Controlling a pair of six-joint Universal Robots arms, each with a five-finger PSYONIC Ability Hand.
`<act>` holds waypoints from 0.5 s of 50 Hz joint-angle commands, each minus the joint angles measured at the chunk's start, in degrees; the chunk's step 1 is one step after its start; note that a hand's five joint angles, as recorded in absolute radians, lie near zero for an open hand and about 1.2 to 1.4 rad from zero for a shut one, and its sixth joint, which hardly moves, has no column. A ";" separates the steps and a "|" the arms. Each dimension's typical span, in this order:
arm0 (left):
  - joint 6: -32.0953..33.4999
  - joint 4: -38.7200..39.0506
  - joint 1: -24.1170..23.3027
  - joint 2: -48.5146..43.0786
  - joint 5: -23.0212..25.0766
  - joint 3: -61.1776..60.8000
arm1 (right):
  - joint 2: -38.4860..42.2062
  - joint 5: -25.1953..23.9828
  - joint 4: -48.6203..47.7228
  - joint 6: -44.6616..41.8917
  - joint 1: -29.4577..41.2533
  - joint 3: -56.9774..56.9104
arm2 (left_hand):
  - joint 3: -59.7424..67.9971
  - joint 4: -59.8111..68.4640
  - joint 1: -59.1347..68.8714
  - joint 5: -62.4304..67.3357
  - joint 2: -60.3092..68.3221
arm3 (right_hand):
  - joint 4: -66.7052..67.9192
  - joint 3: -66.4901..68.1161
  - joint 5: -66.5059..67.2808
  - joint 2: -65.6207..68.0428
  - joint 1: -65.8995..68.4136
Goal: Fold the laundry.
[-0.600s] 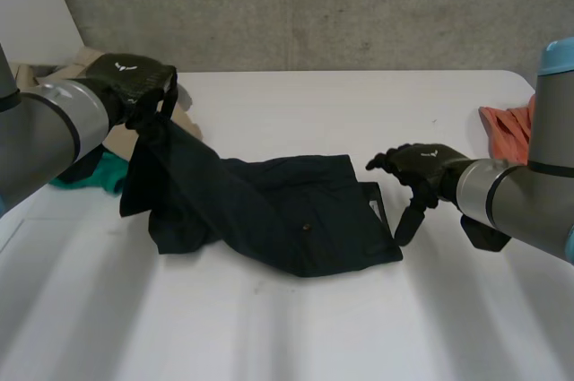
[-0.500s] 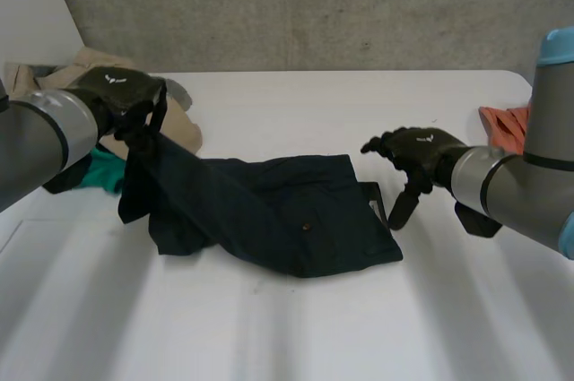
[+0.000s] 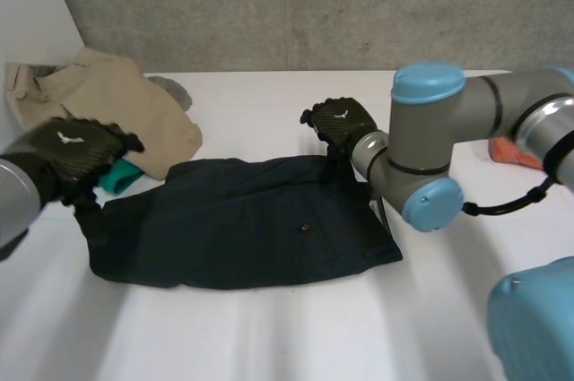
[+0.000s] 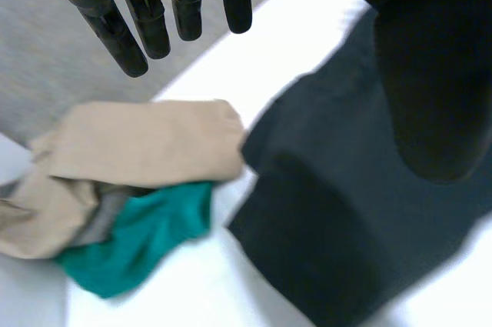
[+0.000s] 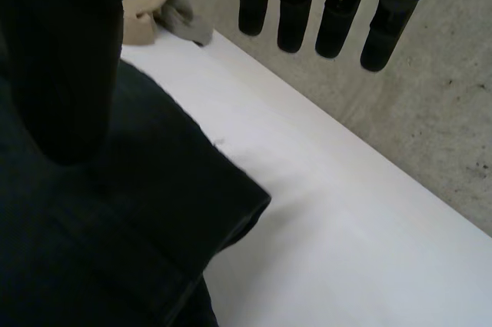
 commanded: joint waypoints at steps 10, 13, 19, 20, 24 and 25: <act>-3.62 12.41 7.08 -16.40 7.55 14.68 | 3.37 -1.78 -4.29 4.28 -0.60 -4.08 | -2.18 -1.51 -1.67 -2.74 -1.75 | 59.44 59.23 58.81 59.67 59.44; -3.44 10.92 6.20 -23.68 6.24 20.03 | -0.13 -2.92 -2.37 4.28 -1.04 -1.98 | -2.18 -1.51 -1.67 -2.74 -1.75 | 59.44 59.23 58.81 59.67 59.44; -3.09 5.83 5.85 -34.43 3.51 27.34 | -10.86 -4.68 4.14 1.65 -2.71 7.86 | -2.18 -1.51 -1.67 -2.74 -1.75 | 59.44 59.23 58.81 59.67 59.44; -3.18 4.86 5.94 -35.48 3.42 27.96 | -12.79 -5.03 5.02 0.95 -2.88 9.79 | -2.18 -1.51 -1.67 -2.74 -1.75 | 59.44 59.23 58.81 59.67 59.44; -3.18 -0.15 5.15 -39.71 4.38 29.89 | -22.20 -7.31 6.34 -2.92 -4.11 20.95 | -2.18 -1.51 -1.67 -2.74 -1.75 | 59.44 59.23 58.81 59.67 59.44; -3.09 -1.99 4.36 -40.76 5.08 30.16 | -25.96 -8.10 6.00 -4.15 -4.64 25.50 | -2.18 -1.51 -1.67 -2.74 -1.75 | 59.44 59.23 58.81 59.67 59.44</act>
